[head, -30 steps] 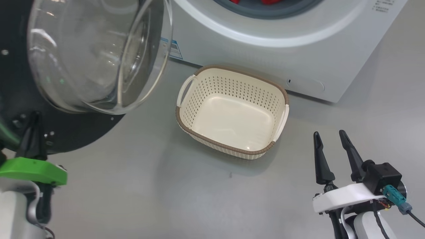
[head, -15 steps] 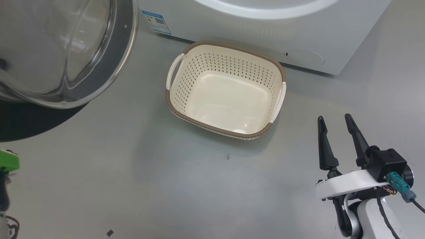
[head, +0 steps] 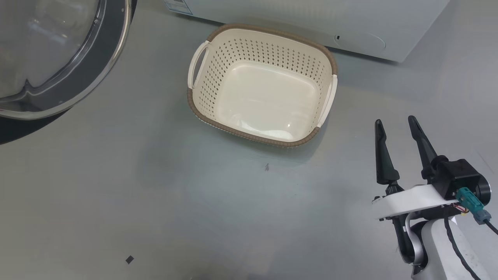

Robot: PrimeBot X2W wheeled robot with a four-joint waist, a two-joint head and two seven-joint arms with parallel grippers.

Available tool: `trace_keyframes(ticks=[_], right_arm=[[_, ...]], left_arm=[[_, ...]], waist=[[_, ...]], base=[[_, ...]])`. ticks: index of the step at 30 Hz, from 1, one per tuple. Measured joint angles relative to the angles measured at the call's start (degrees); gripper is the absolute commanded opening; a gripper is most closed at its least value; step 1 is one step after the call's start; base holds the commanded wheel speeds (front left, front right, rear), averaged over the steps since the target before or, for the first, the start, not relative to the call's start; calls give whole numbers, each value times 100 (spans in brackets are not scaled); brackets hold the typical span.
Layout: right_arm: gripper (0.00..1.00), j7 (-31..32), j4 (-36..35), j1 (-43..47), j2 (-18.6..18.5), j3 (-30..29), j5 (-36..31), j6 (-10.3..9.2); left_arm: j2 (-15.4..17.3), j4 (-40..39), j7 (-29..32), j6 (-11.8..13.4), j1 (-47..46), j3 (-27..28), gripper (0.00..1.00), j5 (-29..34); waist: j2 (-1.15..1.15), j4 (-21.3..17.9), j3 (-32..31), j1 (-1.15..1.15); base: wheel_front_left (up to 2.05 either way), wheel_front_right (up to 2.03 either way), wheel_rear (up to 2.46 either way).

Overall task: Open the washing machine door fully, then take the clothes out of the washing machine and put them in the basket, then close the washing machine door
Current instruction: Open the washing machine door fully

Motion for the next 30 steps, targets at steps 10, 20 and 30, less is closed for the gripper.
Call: trace_keyframes(ticks=[10, 20, 30], right_arm=[[100, -7, 77, -78, -7, -13, -1, -1], [100, -131, 337, -127, 1, -49, 32, 5], [100, -261, 549, -124, 26, -196, 281, 63]], left_arm=[[-3, 343, -9, -60, -230, -137, 0, 14], [-209, 413, -56, -111, -255, -497, 0, 320], [-419, 277, -58, -129, -127, -976, 0, 687]], waist=[[0, 5, 79, 0], [0, 47, -248, 0], [0, 66, -846, 0]], base=[[0, 0, 0], [0, 0, 0], [0, 0, 0]])
